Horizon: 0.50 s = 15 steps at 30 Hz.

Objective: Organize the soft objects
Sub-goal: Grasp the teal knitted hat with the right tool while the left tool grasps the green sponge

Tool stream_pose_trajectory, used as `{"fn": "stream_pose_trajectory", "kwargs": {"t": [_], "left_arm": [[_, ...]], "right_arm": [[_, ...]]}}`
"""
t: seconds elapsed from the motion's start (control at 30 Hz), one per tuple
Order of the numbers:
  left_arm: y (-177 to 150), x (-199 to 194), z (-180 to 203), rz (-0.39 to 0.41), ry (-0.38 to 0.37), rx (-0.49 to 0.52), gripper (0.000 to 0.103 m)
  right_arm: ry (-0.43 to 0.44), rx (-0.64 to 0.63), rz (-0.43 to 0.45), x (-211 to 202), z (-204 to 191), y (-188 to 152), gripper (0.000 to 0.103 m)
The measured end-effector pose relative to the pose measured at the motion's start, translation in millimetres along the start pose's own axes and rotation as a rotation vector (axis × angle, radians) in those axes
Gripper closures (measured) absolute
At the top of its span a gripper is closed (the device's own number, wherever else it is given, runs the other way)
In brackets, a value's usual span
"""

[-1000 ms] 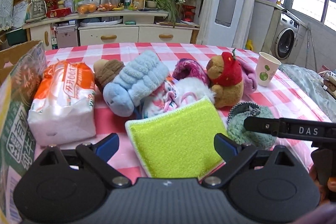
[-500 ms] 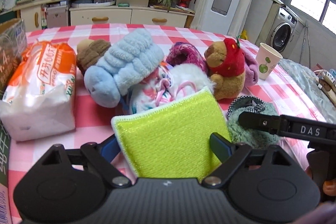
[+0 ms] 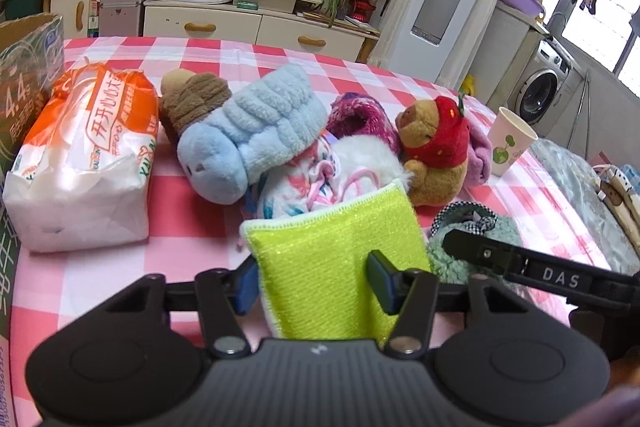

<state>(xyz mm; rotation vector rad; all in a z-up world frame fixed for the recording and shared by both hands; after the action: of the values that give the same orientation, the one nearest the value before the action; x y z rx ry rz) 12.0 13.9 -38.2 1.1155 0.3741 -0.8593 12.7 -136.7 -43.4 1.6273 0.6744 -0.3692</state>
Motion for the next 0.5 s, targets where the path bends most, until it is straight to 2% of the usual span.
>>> {"fn": "stream_pose_trajectory", "kwargs": {"t": [0.1,0.5], "left_arm": [[2,-2,-2,0.006,-0.006,-0.015,0.058],[3,-15,-1,0.033,-0.033,-0.030,0.068]], "right_arm": [[-0.004,-0.010,0.005,1,1,1,0.022],[-0.011,-0.037,0.025,-4,0,3,0.026]]}}
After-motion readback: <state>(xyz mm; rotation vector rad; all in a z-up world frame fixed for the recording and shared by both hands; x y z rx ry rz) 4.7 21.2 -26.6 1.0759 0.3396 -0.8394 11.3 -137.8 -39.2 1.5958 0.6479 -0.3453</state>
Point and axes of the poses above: each gripper's, at about its wrist camera, not at the fingertips, and x roughly the way its jaws point, z to its right, y to its top, the point moved 10 cm from there along x, roughly the way its jaws point, and after that the axes turned 11 degrees about -x, right-handed, at the moved point
